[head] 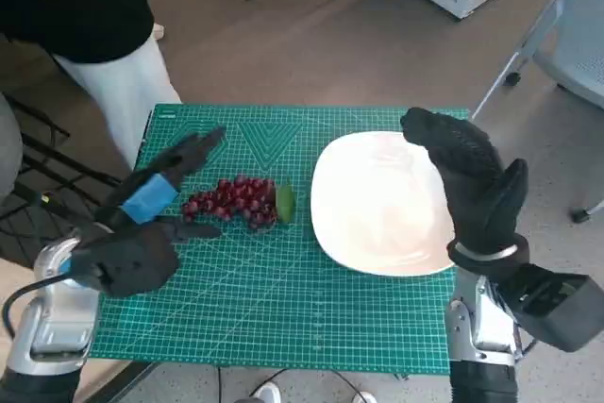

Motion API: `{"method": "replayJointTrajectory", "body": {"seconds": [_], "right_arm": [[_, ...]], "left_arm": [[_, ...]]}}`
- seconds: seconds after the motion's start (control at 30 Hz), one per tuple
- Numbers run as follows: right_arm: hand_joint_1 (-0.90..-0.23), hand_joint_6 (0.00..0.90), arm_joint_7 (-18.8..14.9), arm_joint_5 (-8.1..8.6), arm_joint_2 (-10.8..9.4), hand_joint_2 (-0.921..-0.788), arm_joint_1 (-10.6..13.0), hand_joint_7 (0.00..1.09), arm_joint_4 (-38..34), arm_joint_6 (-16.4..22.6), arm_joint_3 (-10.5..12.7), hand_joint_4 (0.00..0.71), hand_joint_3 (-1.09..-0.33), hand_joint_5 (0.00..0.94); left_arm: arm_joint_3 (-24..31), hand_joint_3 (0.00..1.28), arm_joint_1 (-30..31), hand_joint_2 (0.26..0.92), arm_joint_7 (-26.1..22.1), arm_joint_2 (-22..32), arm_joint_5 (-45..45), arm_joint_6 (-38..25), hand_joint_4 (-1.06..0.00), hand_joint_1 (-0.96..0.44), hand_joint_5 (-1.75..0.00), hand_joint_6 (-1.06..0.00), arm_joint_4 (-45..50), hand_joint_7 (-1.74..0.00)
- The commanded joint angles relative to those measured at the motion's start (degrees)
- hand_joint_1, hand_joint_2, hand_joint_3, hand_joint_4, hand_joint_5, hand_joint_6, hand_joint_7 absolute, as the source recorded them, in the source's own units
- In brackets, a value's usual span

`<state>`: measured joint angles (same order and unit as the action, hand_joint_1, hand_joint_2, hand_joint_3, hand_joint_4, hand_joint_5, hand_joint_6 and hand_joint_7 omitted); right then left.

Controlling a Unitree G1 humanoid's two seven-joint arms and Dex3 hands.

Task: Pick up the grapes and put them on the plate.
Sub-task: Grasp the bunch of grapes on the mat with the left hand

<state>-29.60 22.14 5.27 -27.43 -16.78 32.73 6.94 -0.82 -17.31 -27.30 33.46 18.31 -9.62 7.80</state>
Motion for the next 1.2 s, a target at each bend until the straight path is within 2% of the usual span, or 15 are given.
{"method": "replayJointTrajectory", "body": {"seconds": [0.03, 0.77, 1.2], "right_arm": [[-0.417, -0.001, 0.0, -0.65, 0.3, -0.921, 0.35, 0.6, -0.99, -0.07, 0.32, 0.289, -0.557, 0.002], [-0.421, -0.001, 0.68, -1.83, 0.44, -0.921, -0.02, 0.59, -1.42, 0.42, 0.51, 0.29, -0.558, 0.002], [-0.421, -0.001, 0.55, -1.81, 0.32, -0.921, 0.11, 0.59, -1.32, 0.4, 0.6, 0.292, -0.559, 0.003]], "left_arm": [[-2.1, 0.0, -1.78, 0.73, -0.12, 0.81, 2.07, -1.78, 0.0, -0.42, 0.0, -0.13, -1.6, -0.03], [-11.49, 0.0, -8.96, 0.728, 2.69, -3.14, 11.24, -9.06, 0.0, -0.31, 0.0, -0.16, -8.9, -0.01], [-17.24, 0.0, -15.72, 0.725, 5.9, -7.34, 15.9, -9.9, -0.02, -0.22, 0.0, -0.2, -19.93, -0.02]]}}
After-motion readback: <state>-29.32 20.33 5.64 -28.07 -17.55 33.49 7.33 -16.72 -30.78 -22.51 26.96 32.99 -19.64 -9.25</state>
